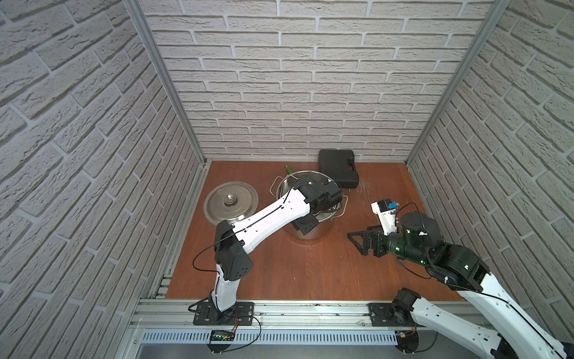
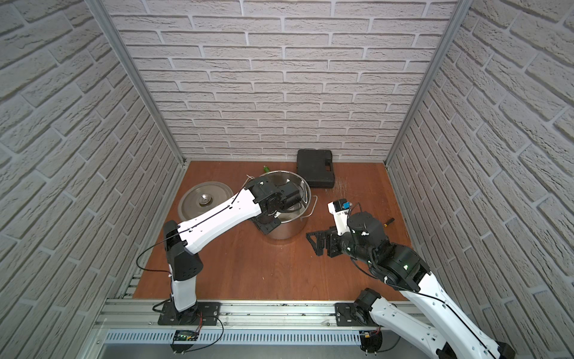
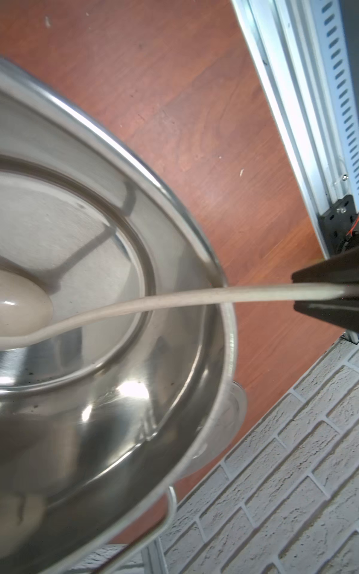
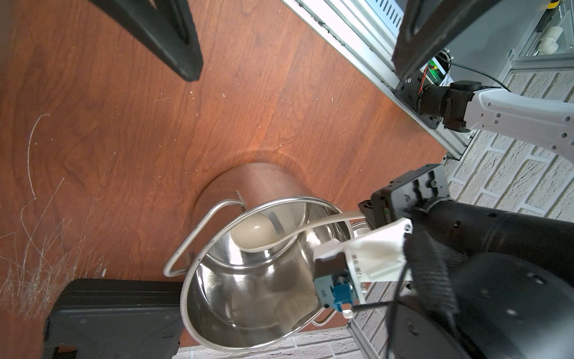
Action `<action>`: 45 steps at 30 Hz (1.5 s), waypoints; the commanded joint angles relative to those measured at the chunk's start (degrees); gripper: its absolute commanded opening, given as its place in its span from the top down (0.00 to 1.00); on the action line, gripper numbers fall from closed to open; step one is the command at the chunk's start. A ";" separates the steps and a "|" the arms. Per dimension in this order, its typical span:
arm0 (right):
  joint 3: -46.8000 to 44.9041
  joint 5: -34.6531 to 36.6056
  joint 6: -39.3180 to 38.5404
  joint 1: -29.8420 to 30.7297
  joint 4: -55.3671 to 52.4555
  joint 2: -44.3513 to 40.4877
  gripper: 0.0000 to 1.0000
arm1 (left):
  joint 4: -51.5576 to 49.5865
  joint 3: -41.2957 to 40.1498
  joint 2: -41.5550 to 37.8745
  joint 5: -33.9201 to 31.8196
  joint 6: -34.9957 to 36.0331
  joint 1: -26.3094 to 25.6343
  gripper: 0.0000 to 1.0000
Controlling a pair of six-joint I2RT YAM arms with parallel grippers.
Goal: Stir the soup with a spoon
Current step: Stir the soup in the pan with a stick, then place the spoon at the center of the board.
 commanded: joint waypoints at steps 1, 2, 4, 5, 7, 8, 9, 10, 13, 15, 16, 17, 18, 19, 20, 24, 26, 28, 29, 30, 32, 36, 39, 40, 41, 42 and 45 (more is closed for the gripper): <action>-0.10 -1.26 -0.16 0.25 3.77 0.56 0.00 | -1.67 -0.19 -4.00 -1.28 -1.90 1.44 1.00; 0.19 -1.36 -0.14 0.27 4.05 0.74 0.00 | -1.08 0.22 -4.54 -1.28 -1.83 1.96 1.00; 0.85 -1.41 -0.06 0.26 4.37 0.76 0.00 | 0.70 1.17 -5.71 -0.48 -1.66 2.81 1.00; 1.23 -1.28 -0.07 0.23 4.45 0.70 0.00 | 1.53 1.90 -6.45 0.23 -1.62 3.22 1.00; 1.82 -0.74 -0.27 0.23 4.04 0.36 0.00 | 2.38 3.80 -7.86 2.11 -1.73 3.83 1.00; 2.04 -0.36 -0.34 0.26 3.74 0.07 0.00 | 2.27 4.46 -8.85 3.29 -1.72 4.11 1.00; 2.14 -0.08 -0.38 0.23 3.39 -0.21 0.00 | 2.00 4.59 -9.81 3.98 -1.79 4.17 1.00; 2.23 0.25 -0.49 0.27 2.96 -0.65 0.00 | 1.17 4.41 -11.09 4.54 -2.03 4.25 1.00; 2.67 1.29 -0.99 0.28 1.45 -2.02 0.00 | -0.49 1.45 -16.71 4.11 -3.91 4.26 1.00; 2.85 1.78 -1.02 0.28 0.95 -2.97 0.00 | 0.38 -1.69 -21.71 3.58 -6.04 4.32 1.00; 3.01 1.97 -1.15 0.25 0.85 -3.41 0.00 | 1.31 -3.05 -24.34 3.39 -7.27 4.47 1.00; 3.18 1.99 -1.13 0.28 0.98 -3.65 0.00 | 2.69 -4.30 -26.87 3.42 -8.29 4.59 1.00; 3.41 2.00 -1.30 0.28 1.24 -3.74 0.00 | 4.55 -5.57 -29.11 3.78 -8.89 4.55 1.00; 4.00 1.97 -1.49 0.24 1.57 -3.74 0.00 | 7.52 -7.70 -31.72 5.08 -9.12 4.60 1.00; 4.69 1.97 -1.80 0.19 2.15 -3.66 0.00 | 12.94 -10.19 -34.10 7.43 -9.43 4.60 1.00; 8.31 3.94 -3.06 0.19 5.75 -3.54 0.00 | 32.21 -21.70 -40.95 15.72 -13.69 2.03 1.00; 10.67 5.84 -3.68 0.18 7.97 -4.22 0.00 | 41.42 -26.93 -41.66 15.58 -15.50 -2.26 1.00; 12.49 6.33 -3.84 0.19 10.85 -5.38 0.00 | 49.80 -30.98 -41.17 14.00 -16.83 -6.42 1.00; 13.35 5.91 -3.76 0.19 12.62 -5.98 0.00 | 54.71 -33.22 -40.80 13.56 -17.11 -8.35 1.00; 14.08 5.48 -3.54 0.19 13.90 -6.51 0.00 | 58.80 -35.16 -40.34 13.04 -17.40 -9.74 1.00; 16.55 3.63 -3.12 0.19 15.01 -6.56 0.00 | 69.66 -39.60 -38.44 12.34 -17.95 -12.49 1.00; 20.94 0.76 -1.69 0.19 12.11 -4.46 0.00 | 90.55 -46.90 -31.65 12.97 -21.42 -15.00 1.00; 21.79 0.68 -0.73 0.18 10.58 -4.17 0.00 | 100.47 -48.02 -24.10 10.79 -24.52 -16.40 1.00; 21.66 1.23 -0.08 0.19 10.41 -4.41 0.00 | 103.99 -48.36 -21.45 9.56 -26.14 -16.96 1.00; 21.45 1.76 0.51 0.19 10.35 -4.88 0.00 | 107.62 -48.57 -18.88 8.82 -27.19 -17.63 1.00; 21.27 2.01 0.84 0.19 10.26 -5.27 0.00 | 109.45 -48.33 -16.26 7.72 -28.46 -18.14 1.00; 20.98 2.68 2.17 0.19 8.75 -6.50 0.00 | 115.20 -46.78 -7.72 6.71 -31.76 -19.45 1.00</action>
